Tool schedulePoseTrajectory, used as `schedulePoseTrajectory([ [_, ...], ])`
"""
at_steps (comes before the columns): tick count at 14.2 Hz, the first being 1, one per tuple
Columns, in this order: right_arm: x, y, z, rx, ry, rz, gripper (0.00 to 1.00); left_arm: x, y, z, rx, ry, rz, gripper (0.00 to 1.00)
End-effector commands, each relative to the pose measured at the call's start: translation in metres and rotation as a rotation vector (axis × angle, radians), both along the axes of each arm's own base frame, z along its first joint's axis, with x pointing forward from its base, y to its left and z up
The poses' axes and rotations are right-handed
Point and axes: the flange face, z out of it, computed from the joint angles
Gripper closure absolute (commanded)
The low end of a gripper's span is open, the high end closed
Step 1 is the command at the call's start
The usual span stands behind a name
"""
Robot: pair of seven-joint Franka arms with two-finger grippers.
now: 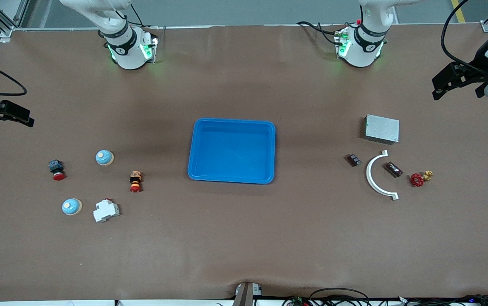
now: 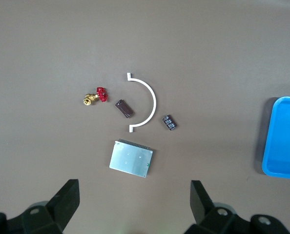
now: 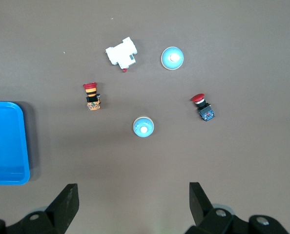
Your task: Place electrolytic capacitor and blue bell in tray
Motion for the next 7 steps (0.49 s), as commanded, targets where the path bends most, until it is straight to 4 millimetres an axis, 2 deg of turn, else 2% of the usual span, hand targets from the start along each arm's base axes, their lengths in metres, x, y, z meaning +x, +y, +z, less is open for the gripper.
schedulePoseTrajectory([
  [1, 0.0, -0.001, 0.005, -0.002, 0.001, 0.009, 0.0, 0.0, -0.001, 0.003, 0.004, 0.007, -0.007, 0.0],
  [6, 0.0, -0.002, 0.005, -0.001, 0.001, 0.007, 0.0, 0.004, 0.003, -0.002, 0.006, 0.016, -0.014, 0.0],
  [7, 0.001, -0.001, 0.005, -0.001, 0.001, 0.007, 0.0, 0.01, 0.005, -0.01, 0.008, 0.03, -0.014, 0.0],
])
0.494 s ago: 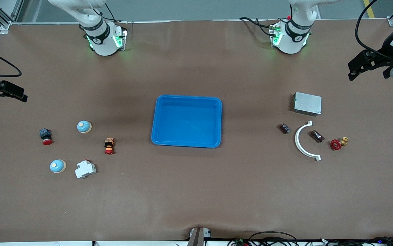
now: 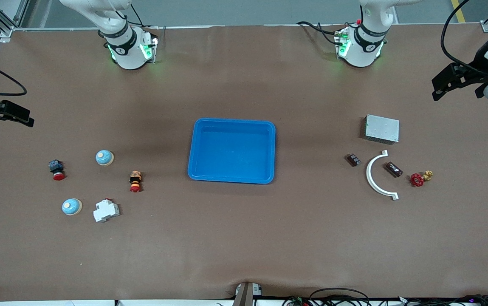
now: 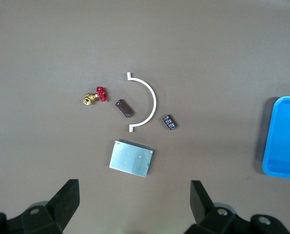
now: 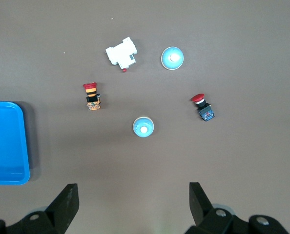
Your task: Place electrolytic capacitor and blue bell in tray
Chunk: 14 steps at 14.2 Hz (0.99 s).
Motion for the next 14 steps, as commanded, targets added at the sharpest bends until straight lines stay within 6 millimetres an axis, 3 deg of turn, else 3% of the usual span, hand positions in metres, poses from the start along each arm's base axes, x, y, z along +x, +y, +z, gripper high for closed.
schedulePoseTrajectory([
  [1, 0.001, -0.001, 0.005, -0.001, 0.001, 0.003, 0.0, 0.009, 0.003, -0.01, 0.004, 0.03, -0.014, 0.0],
  [5, 0.001, -0.002, 0.005, -0.003, -0.002, -0.002, 0.0, 0.025, 0.007, -0.041, -0.005, 0.087, -0.006, 0.0],
  [8, 0.002, 0.005, 0.009, -0.003, -0.015, 0.02, 0.0, 0.04, 0.033, -0.083, -0.001, 0.14, 0.043, 0.0],
  [11, 0.006, 0.006, -0.001, 0.007, -0.002, 0.021, 0.0, 0.052, 0.05, -0.147, 0.029, 0.177, 0.054, 0.0],
  [14, 0.023, 0.012, -0.036, 0.008, 0.055, 0.033, 0.0, 0.047, 0.081, -0.222, 0.016, 0.137, 0.106, 0.0],
])
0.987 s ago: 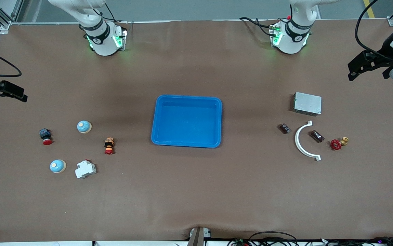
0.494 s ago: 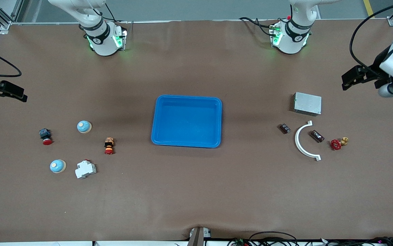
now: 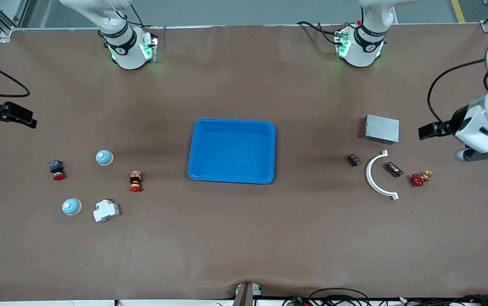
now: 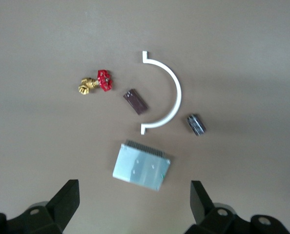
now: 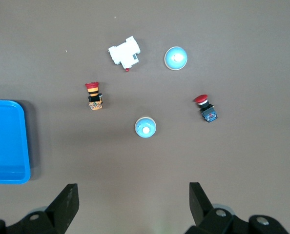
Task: Place electrolytic capacitor and blue bell in tray
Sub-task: 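Reach the left gripper to the capacitor while the right gripper reaches the bell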
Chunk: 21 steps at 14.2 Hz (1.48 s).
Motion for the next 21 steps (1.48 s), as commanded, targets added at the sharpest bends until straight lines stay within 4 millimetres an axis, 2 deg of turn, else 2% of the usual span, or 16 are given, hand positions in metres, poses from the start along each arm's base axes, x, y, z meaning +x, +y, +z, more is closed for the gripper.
schedulePoseTrajectory([
  [1, 0.023, 0.012, -0.042, 0.002, 0.064, 0.034, 0.0, -0.015, 0.027, -0.059, 0.003, -0.033, 0.042, 0.0],
  [2, 0.034, 0.018, -0.072, -0.002, 0.108, 0.047, 0.0, -0.016, 0.033, -0.08, -0.001, -0.048, 0.056, 0.0],
  [3, 0.04, 0.019, -0.092, 0.001, 0.139, 0.042, 0.0, -0.019, 0.044, -0.101, -0.006, -0.053, 0.08, 0.0],
  [5, 0.05, 0.018, -0.123, 0.002, 0.161, 0.04, 0.0, -0.017, 0.051, -0.133, -0.016, -0.068, 0.111, 0.0],
  [6, 0.054, 0.012, -0.131, 0.003, 0.149, 0.033, 0.0, -0.015, 0.055, -0.147, -0.021, -0.06, 0.138, 0.0],
  [7, 0.058, 0.006, -0.148, 0.007, 0.151, 0.025, 0.0, -0.012, 0.056, -0.159, -0.026, -0.061, 0.158, 0.0],
  [9, 0.061, 0.001, -0.184, 0.008, 0.15, 0.019, 0.0, -0.009, 0.054, -0.184, -0.034, -0.064, 0.198, 0.19],
  [12, 0.051, -0.007, -0.244, 0.005, 0.093, 0.015, 0.0, -0.018, 0.052, -0.224, -0.049, -0.086, 0.227, 0.2],
  [13, 0.048, -0.006, -0.259, 0.003, 0.071, 0.018, 0.0, -0.022, 0.051, -0.237, -0.054, -0.099, 0.23, 0.2],
  [15, 0.036, -0.007, -0.288, 0.005, 0.089, 0.021, 0.0, -0.027, 0.065, -0.261, -0.066, -0.111, 0.269, 0.21],
  [16, 0.032, -0.009, -0.297, 0.006, 0.105, 0.018, 0.0, -0.027, 0.065, -0.269, -0.069, -0.11, 0.27, 0.21],
  [18, 0.03, -0.013, -0.309, 0.007, 0.127, 0.018, 0.0, -0.028, 0.065, -0.278, -0.073, -0.1, 0.271, 0.22],
  [21, 0.025, -0.035, -0.335, 0.02, 0.169, 0.058, 0.0, -0.027, 0.068, -0.293, -0.083, -0.104, 0.281, 0.25],
])
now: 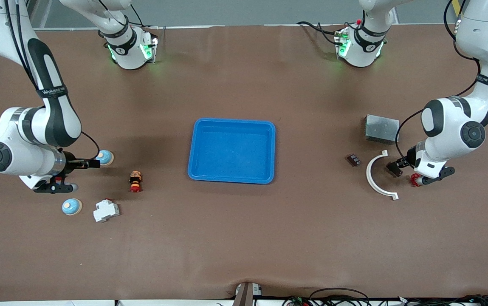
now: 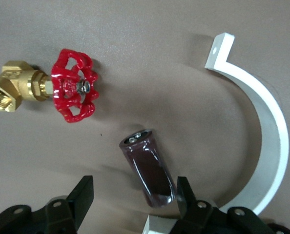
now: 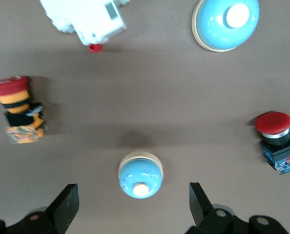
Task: Place electrolytic capacitor and blue bell in tray
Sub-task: 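Reach the left gripper to the capacitor while the right gripper reaches the bell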
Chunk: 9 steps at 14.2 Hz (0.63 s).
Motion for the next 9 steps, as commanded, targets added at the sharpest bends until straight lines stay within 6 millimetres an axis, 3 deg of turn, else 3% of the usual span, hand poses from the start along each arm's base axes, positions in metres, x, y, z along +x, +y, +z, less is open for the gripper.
schedulePoseTrajectory([
  [1, -0.004, -0.019, -0.024, 0.012, 0.031, 0.021, 0.0, 0.003, 0.002, -0.007, -0.003, -0.023, 0.01, 0.26],
  [2, -0.003, -0.019, -0.029, 0.011, 0.033, 0.022, 0.0, 0.005, 0.001, -0.009, -0.005, -0.024, 0.012, 0.29],
  [4, -0.006, -0.02, -0.044, 0.011, 0.022, 0.02, 0.0, 0.009, 0.002, -0.012, -0.008, -0.026, 0.012, 0.45],
  [5, -0.01, -0.017, -0.051, 0.011, 0.019, 0.021, 0.0, 0.009, 0.001, -0.016, -0.01, -0.025, 0.013, 0.69],
  [6, -0.014, -0.015, -0.056, 0.01, 0.022, 0.017, 0.0, 0.01, 0.001, -0.013, -0.008, -0.035, 0.011, 0.99],
  [9, -0.021, -0.011, -0.064, 0.012, 0.037, 0.016, 0.0, 0.014, 0.001, 0.006, 0.002, -0.062, 0.004, 1.0],
])
